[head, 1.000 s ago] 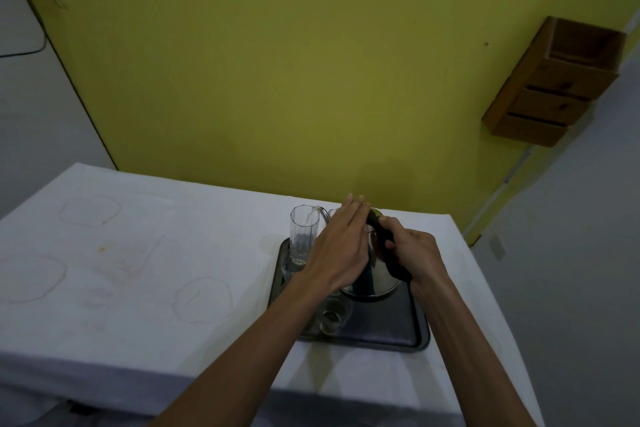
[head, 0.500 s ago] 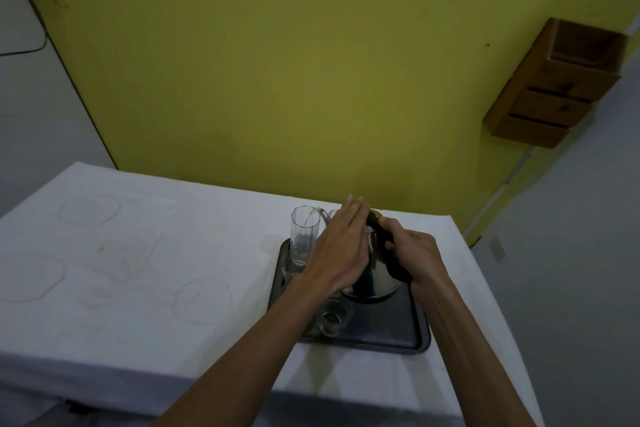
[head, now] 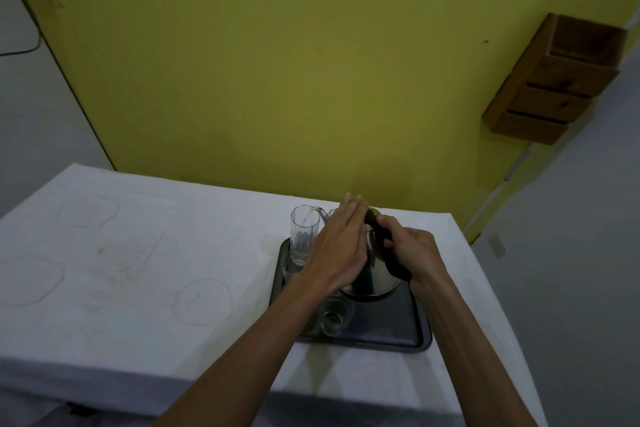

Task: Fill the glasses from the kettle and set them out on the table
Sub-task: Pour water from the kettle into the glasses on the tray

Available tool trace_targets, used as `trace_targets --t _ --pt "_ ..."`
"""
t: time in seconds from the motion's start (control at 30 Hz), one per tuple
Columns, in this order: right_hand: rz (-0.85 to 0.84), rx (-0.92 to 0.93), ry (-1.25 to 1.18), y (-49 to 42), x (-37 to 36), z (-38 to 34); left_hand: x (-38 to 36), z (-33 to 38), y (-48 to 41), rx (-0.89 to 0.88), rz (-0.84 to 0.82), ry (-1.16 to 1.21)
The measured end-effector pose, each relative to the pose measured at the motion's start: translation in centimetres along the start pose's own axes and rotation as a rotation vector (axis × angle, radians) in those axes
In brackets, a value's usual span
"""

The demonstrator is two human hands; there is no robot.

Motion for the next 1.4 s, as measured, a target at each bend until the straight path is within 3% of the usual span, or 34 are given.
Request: trace_targets --t 1.4 --pt "0.008 0.000 0.003 0.68 0.29 0.04 -0.12 0.09 0.29 0.001 -0.008 0.003"
Point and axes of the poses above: each hand's wrist, its own y-axis away from the middle knuckle, its own x-axis out of the back of the hand, z = x × y, the point moved 10 cm from there along -y, towards the middle knuckle, and after that the axes turned 11 degrees about x, right-handed, at the moved point
